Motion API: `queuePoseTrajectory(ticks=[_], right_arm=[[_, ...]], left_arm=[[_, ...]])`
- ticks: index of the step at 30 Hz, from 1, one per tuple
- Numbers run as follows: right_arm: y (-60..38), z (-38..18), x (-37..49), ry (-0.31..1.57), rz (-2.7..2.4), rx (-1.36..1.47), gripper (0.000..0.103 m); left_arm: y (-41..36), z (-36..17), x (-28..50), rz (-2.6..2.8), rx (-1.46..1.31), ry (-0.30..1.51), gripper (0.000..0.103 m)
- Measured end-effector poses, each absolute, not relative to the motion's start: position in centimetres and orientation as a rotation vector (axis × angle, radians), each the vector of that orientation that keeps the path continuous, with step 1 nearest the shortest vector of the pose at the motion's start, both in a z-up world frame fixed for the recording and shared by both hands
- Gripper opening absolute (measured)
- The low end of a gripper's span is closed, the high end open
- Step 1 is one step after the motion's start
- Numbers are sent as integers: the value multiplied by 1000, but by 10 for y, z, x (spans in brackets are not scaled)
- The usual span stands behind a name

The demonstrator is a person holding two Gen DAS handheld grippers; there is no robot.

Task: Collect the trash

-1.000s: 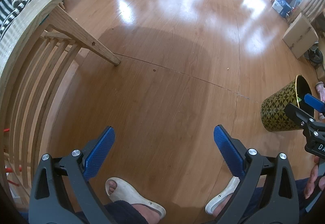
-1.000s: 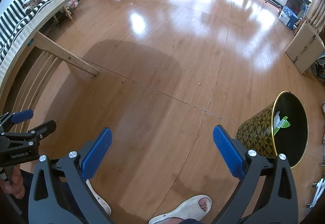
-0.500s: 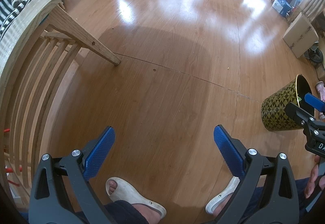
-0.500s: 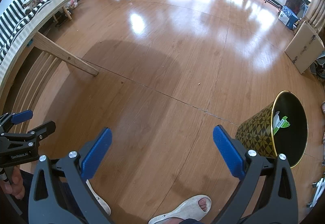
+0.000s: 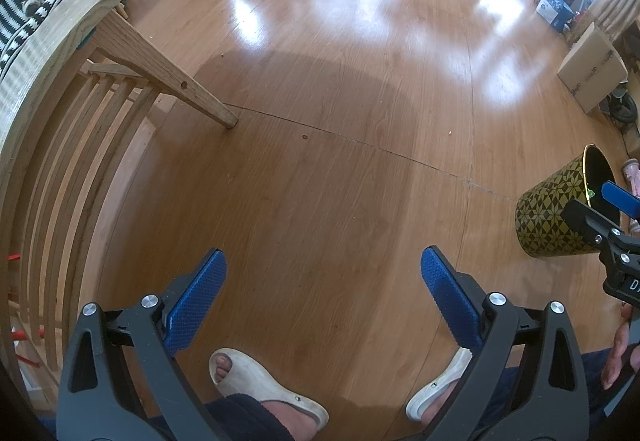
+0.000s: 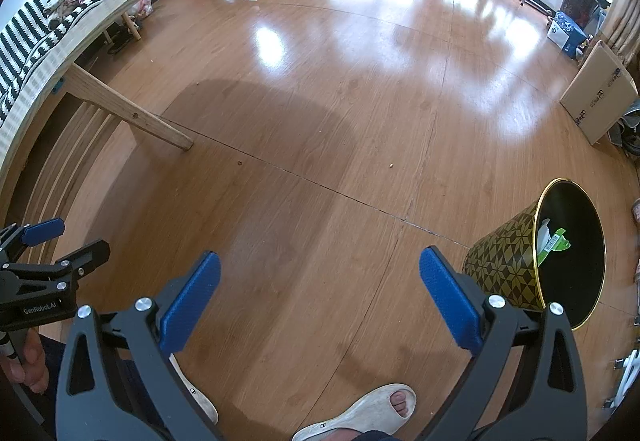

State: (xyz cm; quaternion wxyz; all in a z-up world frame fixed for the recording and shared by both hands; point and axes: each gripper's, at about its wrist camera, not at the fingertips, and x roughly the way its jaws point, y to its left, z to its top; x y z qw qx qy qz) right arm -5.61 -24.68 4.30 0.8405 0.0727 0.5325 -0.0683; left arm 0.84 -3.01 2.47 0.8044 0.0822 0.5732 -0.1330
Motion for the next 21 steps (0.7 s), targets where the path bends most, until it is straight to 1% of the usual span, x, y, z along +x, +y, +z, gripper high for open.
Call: queuePoseTrajectory(ticks=[21], right_arm=[[-246, 43, -56, 1125, -143, 153, 96]], left_arm=[[-29, 23, 8, -284, 177, 1231, 95]])
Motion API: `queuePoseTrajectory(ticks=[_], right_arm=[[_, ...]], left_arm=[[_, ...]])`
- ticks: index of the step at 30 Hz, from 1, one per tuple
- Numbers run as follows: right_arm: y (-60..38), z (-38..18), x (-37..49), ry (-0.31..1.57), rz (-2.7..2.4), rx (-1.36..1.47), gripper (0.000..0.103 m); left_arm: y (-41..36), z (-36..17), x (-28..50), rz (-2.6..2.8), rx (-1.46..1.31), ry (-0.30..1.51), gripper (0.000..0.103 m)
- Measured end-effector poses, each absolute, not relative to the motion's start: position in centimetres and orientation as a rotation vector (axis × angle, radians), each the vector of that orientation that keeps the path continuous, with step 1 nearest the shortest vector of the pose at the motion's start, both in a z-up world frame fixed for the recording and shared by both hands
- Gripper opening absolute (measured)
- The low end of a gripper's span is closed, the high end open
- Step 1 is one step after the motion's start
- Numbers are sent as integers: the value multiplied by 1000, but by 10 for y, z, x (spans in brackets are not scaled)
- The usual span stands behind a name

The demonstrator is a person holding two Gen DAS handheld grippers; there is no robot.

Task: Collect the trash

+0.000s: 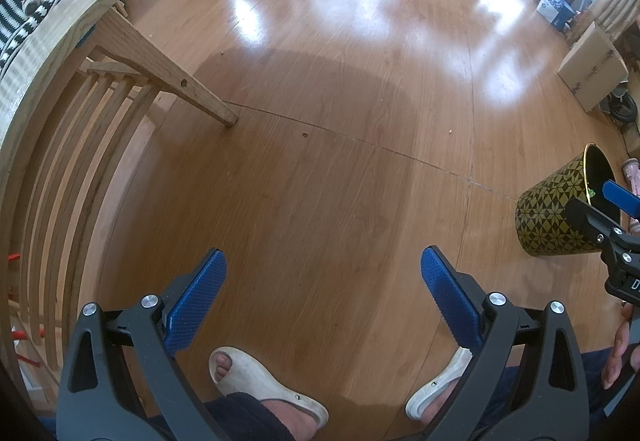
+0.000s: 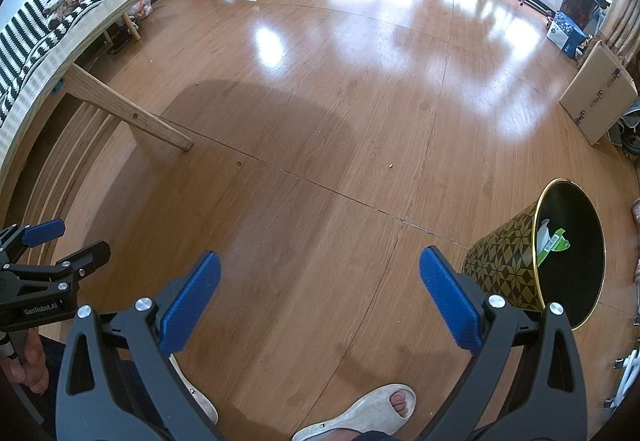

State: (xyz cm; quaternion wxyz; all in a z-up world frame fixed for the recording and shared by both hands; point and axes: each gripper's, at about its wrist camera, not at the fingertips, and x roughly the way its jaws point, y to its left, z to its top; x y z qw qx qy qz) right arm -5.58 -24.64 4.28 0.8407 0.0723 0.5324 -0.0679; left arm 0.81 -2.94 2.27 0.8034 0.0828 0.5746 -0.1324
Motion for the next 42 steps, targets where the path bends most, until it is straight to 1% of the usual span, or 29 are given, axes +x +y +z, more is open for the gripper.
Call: queuePoseTrajectory(ticks=[42], right_arm=[[-247, 44, -56, 1125, -146, 152, 96]], left_arm=[[-30, 20, 9, -302, 173, 1237, 95]])
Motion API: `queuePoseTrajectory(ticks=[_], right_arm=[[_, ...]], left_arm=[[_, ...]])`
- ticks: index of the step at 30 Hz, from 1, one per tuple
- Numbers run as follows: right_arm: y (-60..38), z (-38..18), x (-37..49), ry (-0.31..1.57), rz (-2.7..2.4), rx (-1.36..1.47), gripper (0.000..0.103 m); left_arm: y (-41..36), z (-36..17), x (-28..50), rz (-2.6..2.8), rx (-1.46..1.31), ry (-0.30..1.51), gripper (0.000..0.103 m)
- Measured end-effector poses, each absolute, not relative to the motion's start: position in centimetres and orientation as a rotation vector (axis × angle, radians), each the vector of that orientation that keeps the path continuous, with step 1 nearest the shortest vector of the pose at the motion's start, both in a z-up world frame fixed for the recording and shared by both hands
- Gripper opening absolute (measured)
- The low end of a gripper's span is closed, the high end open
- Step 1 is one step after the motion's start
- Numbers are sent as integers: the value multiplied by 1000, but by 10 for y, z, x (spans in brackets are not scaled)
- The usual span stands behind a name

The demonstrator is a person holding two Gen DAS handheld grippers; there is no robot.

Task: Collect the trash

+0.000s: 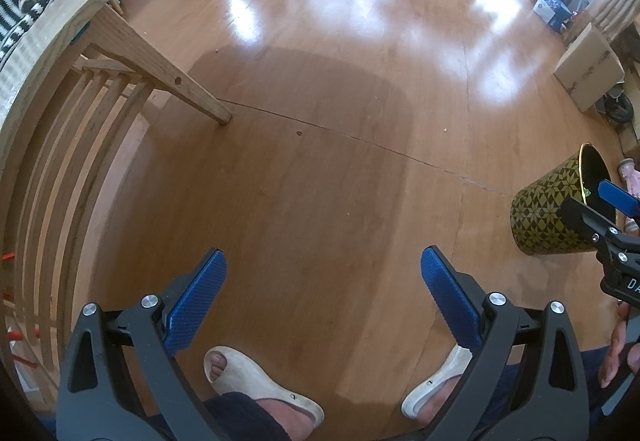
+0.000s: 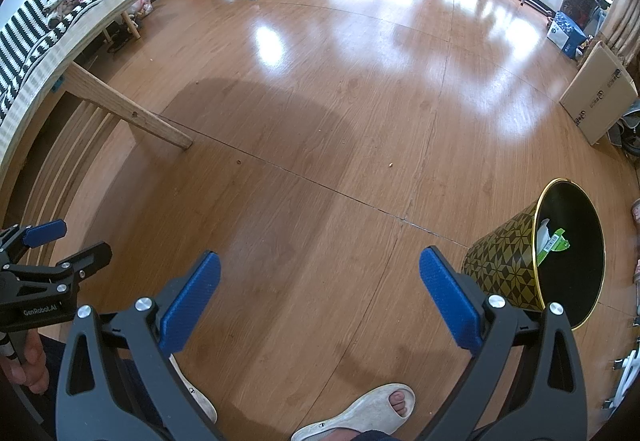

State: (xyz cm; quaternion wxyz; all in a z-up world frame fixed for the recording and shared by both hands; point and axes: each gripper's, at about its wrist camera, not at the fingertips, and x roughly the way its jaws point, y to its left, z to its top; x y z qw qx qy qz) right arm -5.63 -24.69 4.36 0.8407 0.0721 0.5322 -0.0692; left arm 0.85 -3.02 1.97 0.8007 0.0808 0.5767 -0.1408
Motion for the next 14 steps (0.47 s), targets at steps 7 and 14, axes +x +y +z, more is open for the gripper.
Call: queuePoseTrajectory(ticks=[7, 14], right_arm=[[-247, 43, -56, 1126, -144, 150, 96], [-250, 43, -56, 1133, -140, 147, 96]], left_arm=[[-33, 22, 7, -298, 186, 1219, 95], [-25, 28, 12, -258, 193, 1217, 95]])
